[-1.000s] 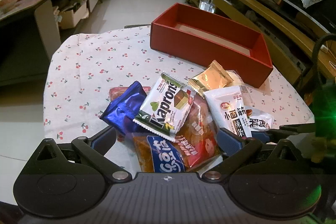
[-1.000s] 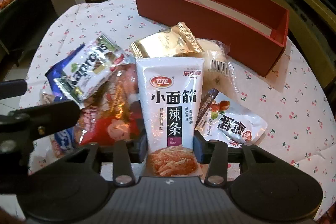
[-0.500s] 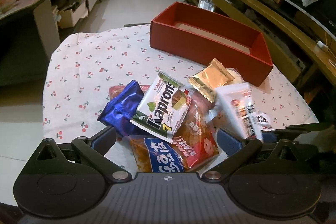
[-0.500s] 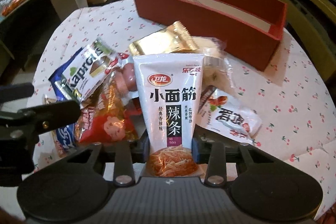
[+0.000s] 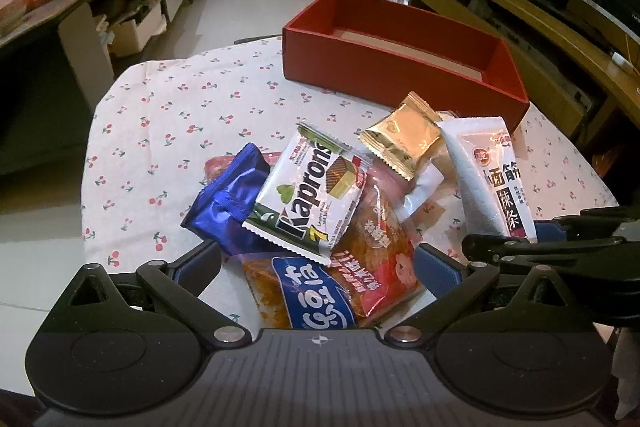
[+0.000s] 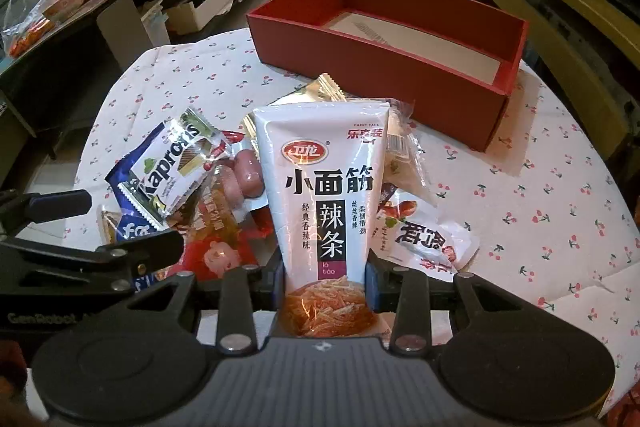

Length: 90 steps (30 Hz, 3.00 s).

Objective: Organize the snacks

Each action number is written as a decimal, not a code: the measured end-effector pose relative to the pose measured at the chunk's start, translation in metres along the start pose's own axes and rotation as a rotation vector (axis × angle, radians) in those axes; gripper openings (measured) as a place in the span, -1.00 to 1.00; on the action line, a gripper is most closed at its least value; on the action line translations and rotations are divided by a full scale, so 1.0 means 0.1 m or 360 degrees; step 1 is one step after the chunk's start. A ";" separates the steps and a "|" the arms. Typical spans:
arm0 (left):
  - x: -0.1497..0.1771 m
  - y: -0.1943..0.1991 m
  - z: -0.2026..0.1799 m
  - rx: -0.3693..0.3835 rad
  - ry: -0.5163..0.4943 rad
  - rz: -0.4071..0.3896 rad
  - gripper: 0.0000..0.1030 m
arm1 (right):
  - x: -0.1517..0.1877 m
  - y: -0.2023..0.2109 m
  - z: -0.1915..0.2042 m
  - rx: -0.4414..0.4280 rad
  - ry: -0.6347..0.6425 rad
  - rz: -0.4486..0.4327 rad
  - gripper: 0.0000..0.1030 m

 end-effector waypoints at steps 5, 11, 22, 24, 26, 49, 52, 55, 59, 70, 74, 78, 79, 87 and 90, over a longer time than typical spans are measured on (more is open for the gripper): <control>0.00 -0.04 -0.07 -0.0013 -0.0056 0.0018 1.00 | 0.00 0.03 -0.05 0.0011 -0.0010 -0.0010 0.01; 0.00 -0.06 -0.10 -0.0028 -0.0081 0.0026 1.00 | -0.01 0.05 -0.05 0.0018 -0.0005 -0.0023 0.01; -0.01 -0.09 -0.14 -0.0040 -0.0109 0.0035 1.00 | -0.01 0.06 -0.07 0.0026 -0.0017 -0.0030 0.01; -0.01 -0.11 -0.14 -0.0044 -0.0112 0.0038 1.00 | -0.01 0.07 -0.07 0.0025 -0.0019 -0.0032 0.01; -0.01 -0.11 -0.14 -0.0046 -0.0114 0.0039 1.00 | -0.01 0.08 -0.07 0.0022 -0.0021 -0.0036 0.01; -0.26 -0.19 0.15 -0.0117 -0.0011 0.0037 0.97 | -0.06 0.25 -0.14 -0.0050 -0.0087 -0.0075 0.01; -0.32 -0.28 0.13 -0.0140 -0.0089 0.0057 0.95 | -0.06 0.25 -0.15 -0.0059 -0.0091 -0.0072 0.01; -0.32 -0.42 0.09 -0.0189 -0.0236 0.0117 0.78 | -0.07 0.24 -0.15 -0.0066 -0.0090 -0.0063 0.01; -0.29 -0.57 0.07 -0.0224 -0.0324 0.0176 0.67 | -0.06 0.22 -0.16 -0.0075 -0.0085 -0.0048 0.00; -0.31 -0.48 0.09 -0.0100 -0.0239 0.0166 0.26 | -0.07 0.24 -0.15 -0.0098 -0.0074 -0.0052 0.00; -0.27 -0.42 0.10 -0.0095 -0.0197 0.0180 0.25 | -0.07 0.30 -0.14 -0.0115 -0.0055 -0.0078 0.00; -0.25 -0.28 0.09 -0.0096 -0.0170 0.0185 0.25 | -0.09 0.40 -0.13 -0.0136 -0.0064 -0.0111 0.00; -0.26 -0.24 0.09 -0.0096 -0.0160 0.0175 0.25 | -0.11 0.42 -0.12 -0.0141 -0.0059 -0.0126 0.00; -0.57 0.02 0.01 -0.0055 -0.0161 0.0039 0.25 | -0.34 0.54 -0.12 -0.0108 -0.0091 -0.0238 0.00; -0.75 -0.06 0.00 -0.0018 -0.0145 -0.0012 0.25 | -0.49 0.40 -0.15 -0.0069 -0.0127 -0.0213 0.00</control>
Point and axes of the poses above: each gripper's, at about its wrist camera, not at the fingertips, and y roughly against the way its jaws point, z to its left, x to its underside, the point moved 9 cm from there along -y, roughly the way its jaws point, and after that the axes turned 14 degrees about -y, right-handed, at the moved point
